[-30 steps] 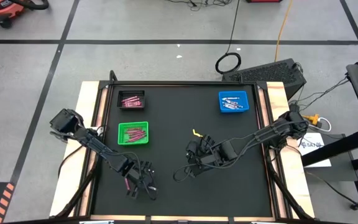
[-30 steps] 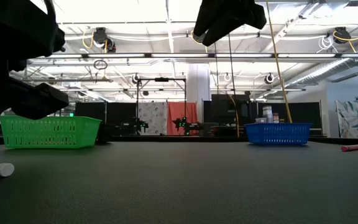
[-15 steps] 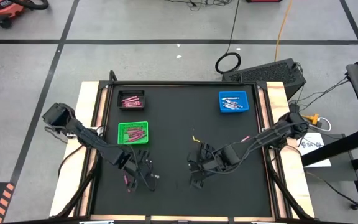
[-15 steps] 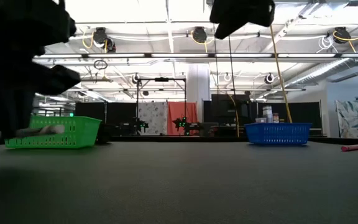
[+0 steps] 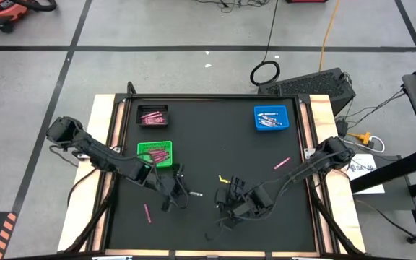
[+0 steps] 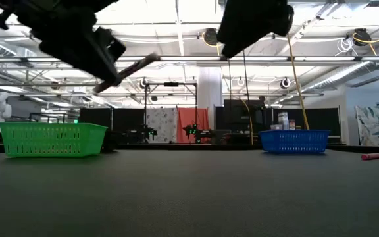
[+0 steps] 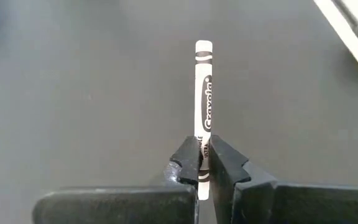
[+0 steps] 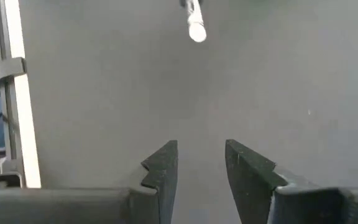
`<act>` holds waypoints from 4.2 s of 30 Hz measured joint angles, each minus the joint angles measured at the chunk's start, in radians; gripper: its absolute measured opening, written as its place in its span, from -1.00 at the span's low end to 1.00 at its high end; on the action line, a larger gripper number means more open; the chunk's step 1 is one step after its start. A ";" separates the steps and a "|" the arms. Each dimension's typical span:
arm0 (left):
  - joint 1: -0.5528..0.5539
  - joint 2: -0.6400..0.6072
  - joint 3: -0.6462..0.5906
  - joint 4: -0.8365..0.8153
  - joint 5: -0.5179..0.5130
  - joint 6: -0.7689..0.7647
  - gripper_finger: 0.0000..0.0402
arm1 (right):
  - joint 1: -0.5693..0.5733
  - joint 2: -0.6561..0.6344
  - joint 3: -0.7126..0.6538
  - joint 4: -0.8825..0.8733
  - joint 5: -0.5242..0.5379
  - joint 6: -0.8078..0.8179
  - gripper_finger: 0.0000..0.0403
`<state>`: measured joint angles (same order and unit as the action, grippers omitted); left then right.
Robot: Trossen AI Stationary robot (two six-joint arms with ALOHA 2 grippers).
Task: Sort crayons
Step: Put the white crayon into the blue bin
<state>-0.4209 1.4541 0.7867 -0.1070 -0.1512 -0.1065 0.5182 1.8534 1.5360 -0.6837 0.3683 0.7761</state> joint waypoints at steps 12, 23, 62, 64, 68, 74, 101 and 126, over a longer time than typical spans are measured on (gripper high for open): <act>0.011 0.000 0.000 0.259 0.004 0.122 -0.95 | 0.069 0.038 0.000 0.140 0.324 -0.166 -0.41; 0.015 0.000 0.000 0.346 0.019 0.166 -0.95 | 0.086 0.038 0.000 0.280 0.496 -0.287 -0.41; 0.023 0.000 0.002 0.290 -0.042 0.166 -0.66 | 0.058 0.036 0.000 0.328 0.495 -0.315 -0.97; 0.023 -0.009 0.002 0.278 -0.049 0.166 -0.60 | 0.058 0.036 0.000 0.289 0.498 -0.282 -0.97; 0.022 -0.045 0.002 0.215 -0.131 0.166 -0.54 | 0.055 0.036 0.000 0.179 0.531 -0.192 -0.97; 0.020 -0.092 0.002 0.152 -0.158 0.165 -0.53 | 0.009 0.030 0.000 -0.091 0.576 0.013 -0.97; 0.013 -0.097 0.002 0.041 -0.146 0.138 -0.53 | -0.614 0.007 -0.006 -0.879 0.440 0.271 -0.97; 0.015 -0.096 0.001 -0.017 -0.141 0.018 -0.53 | -1.061 0.008 -0.153 -0.648 0.156 -0.445 -0.97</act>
<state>-0.4061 1.3579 0.7879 -0.1240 -0.2924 -0.0882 -0.5429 1.8618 1.3830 -1.3319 0.5247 0.3309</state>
